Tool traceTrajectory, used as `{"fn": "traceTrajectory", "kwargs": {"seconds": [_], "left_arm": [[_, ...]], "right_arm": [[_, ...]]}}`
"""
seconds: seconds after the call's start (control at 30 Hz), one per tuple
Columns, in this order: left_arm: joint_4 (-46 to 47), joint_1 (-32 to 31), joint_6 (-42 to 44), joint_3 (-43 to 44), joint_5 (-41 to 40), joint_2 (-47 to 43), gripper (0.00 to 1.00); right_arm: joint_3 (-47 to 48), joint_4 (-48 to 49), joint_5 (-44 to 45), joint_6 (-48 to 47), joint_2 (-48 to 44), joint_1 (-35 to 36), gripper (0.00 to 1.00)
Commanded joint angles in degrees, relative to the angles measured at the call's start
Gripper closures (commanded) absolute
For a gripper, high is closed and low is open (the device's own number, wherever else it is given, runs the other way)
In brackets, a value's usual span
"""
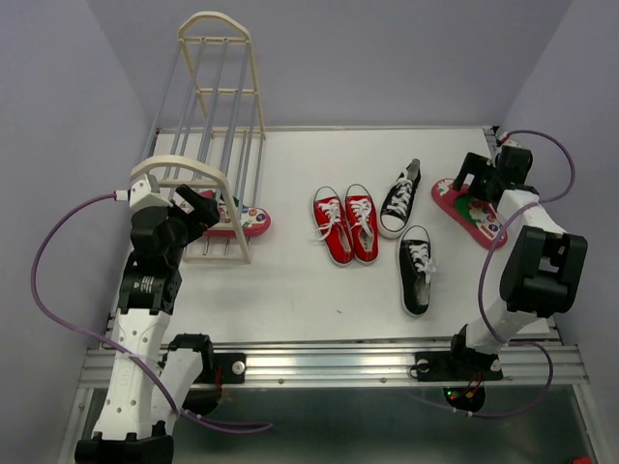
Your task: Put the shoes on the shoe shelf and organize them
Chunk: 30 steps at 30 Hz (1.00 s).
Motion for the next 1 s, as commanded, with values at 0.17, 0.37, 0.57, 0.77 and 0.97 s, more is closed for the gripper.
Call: {"fn": "traceTrajectory", "kwargs": {"seconds": [0.17,0.37,0.57,0.77,0.97], "left_arm": [[2.4,0.1,0.8,0.3,-0.9,0.6,0.01],[2.2,0.1,0.8,0.4,-2.8,0.9,0.01],[1.0,0.1,1.0,1.2,-5.0,1.6,0.01],[1.5,0.1,0.5,0.9,-5.7,2.3,0.01],[3.2,0.1,0.0,0.0,-5.6,3.8,0.01]], "right_arm": [[7.6,-26.3,-8.1,-57.0,-1.7,-1.2,0.0],[8.5,-32.2,-6.1,-75.6,-2.1,-4.8,0.0],[14.2,-40.5,-17.3,-85.5,2.2,-12.4,0.0],[15.1,-33.2,-17.8,-81.6,7.1,-12.9,0.0],[18.6,-28.4,-25.3,-75.5,11.7,-12.9,0.0]]}}
